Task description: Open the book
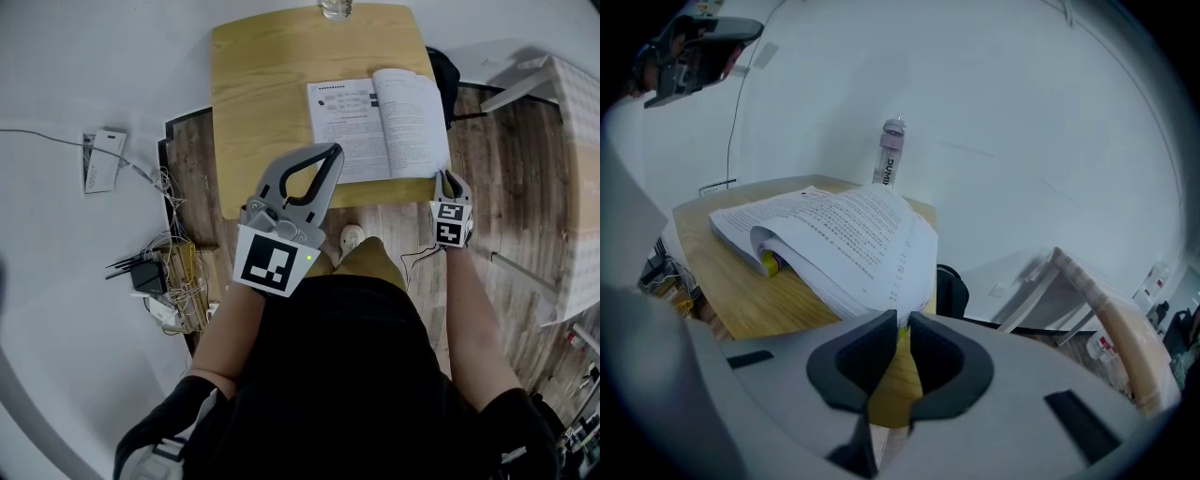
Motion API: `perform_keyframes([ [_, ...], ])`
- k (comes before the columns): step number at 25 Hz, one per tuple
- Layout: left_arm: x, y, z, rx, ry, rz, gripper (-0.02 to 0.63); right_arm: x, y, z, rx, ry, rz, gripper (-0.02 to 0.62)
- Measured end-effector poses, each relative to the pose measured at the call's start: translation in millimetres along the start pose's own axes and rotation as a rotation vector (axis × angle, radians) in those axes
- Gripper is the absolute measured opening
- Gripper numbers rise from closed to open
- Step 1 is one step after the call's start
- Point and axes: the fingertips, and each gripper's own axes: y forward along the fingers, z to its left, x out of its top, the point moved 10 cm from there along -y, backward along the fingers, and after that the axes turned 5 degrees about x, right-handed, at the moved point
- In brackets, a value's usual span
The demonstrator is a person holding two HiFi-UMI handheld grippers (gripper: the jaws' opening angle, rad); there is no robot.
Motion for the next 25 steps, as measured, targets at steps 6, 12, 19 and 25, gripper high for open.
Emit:
perform_keyframes([
  [6, -2.1, -2.2, -0.2, -0.002, -0.001, 0.002, 0.005, 0.2, -2.0, -5.6, -0.049, 0.03, -0.009, 0.142],
  [12, -4.5, -1.8, -0.2, -0.002, -0.007, 0.0, 0.005, 0.0, -2.6, -8.5, -0.067, 0.029, -0.007, 0.18],
  [19, -5.5, -0.8, -1.0, -0.002, -0.008, 0.002, 0.005, 12.0, -11.6, -9.4, -0.086, -0.079, -0.028, 0.19],
  [25, -2.7, 0.0, -2.2, 0.001, 0.0, -0.01, 0.005, 31.8, -20.7, -7.8, -0.082, -0.113, -0.093, 0.19],
])
